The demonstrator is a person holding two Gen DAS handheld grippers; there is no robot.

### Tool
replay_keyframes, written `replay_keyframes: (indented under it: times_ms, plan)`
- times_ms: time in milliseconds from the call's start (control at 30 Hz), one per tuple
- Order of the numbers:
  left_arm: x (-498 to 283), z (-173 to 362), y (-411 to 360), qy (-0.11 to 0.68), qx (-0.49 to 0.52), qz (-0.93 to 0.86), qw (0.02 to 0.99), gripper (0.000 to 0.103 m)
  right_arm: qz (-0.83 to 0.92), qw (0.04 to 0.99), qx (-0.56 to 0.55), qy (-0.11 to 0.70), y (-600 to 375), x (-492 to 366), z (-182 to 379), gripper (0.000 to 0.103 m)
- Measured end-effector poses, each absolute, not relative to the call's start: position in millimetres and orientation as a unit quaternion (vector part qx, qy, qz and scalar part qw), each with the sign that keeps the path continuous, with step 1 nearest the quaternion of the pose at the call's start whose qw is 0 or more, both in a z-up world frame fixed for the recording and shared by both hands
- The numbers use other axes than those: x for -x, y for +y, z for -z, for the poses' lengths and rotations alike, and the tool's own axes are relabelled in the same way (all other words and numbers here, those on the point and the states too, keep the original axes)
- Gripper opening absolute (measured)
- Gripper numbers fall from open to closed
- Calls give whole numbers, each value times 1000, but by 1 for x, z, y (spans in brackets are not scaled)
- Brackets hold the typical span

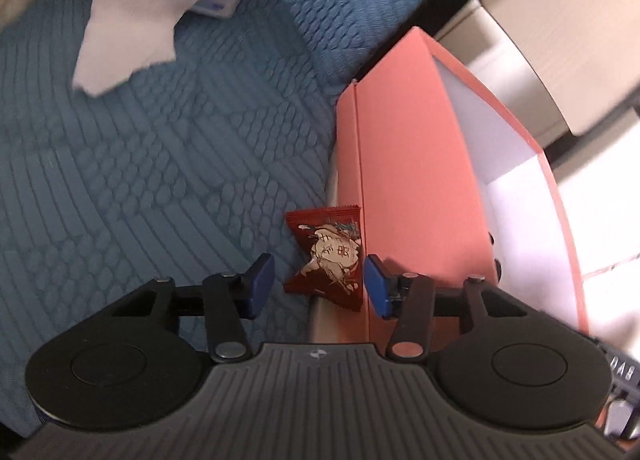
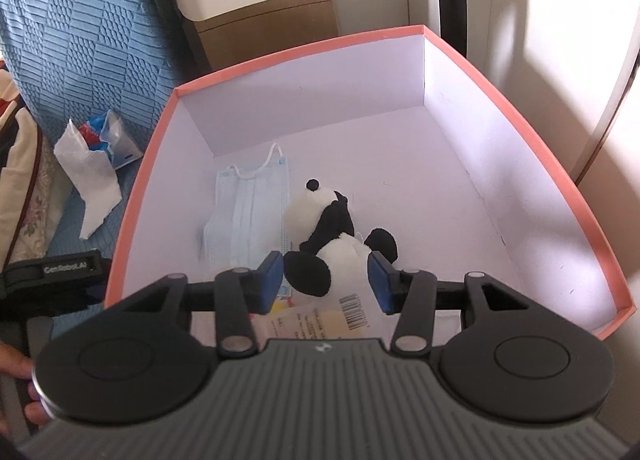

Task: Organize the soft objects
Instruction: 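Lower right tool into the box and open it while left tool lowers red wrapper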

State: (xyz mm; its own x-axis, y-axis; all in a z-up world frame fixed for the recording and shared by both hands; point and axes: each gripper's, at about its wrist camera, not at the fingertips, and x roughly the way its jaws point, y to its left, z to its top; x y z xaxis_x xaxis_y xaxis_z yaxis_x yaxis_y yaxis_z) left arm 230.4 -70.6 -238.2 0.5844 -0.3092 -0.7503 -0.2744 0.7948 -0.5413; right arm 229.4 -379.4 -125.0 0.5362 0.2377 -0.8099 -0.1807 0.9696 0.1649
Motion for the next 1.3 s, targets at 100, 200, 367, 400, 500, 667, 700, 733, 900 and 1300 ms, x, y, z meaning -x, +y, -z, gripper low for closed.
replay_keyframes:
  times_ms: [100, 200, 367, 400, 500, 667, 700, 733, 900, 1300]
  plan:
    - [-236, 245, -71, 452, 344, 21, 823, 48, -119, 875, -29, 469, -379, -231, 126, 49]
    - [-239, 255, -72, 459, 355, 16, 814, 47, -120, 874, -28, 471, -379, -231, 127, 49]
    - [-237, 259, -72, 448, 363, 18, 817, 39, -118, 874, -23, 471, -379, -231, 125, 49]
    - [-237, 259, -72, 448, 363, 19, 817, 38, -117, 874, -23, 472, -379, -230, 125, 49]
    - [-235, 256, -72, 447, 365, 22, 816, 29, -117, 874, -23, 471, -378, -229, 123, 49]
    - [-231, 251, -74, 451, 357, 20, 818, 22, -121, 875, -20, 468, -375, -226, 117, 49]
    - [-231, 251, -73, 452, 355, 20, 818, 22, -121, 876, -19, 467, -374, -225, 116, 49]
    - [-230, 250, -72, 454, 354, 17, 818, 21, -122, 876, -18, 466, -374, -224, 114, 49]
    - [-220, 238, -61, 448, 360, 6, 818, 21, -122, 879, -15, 461, -372, -218, 106, 49]
    - [-205, 132, -74, 366, 299, 43, 881, 21, -122, 890, -15, 438, -369, -205, 83, 49]
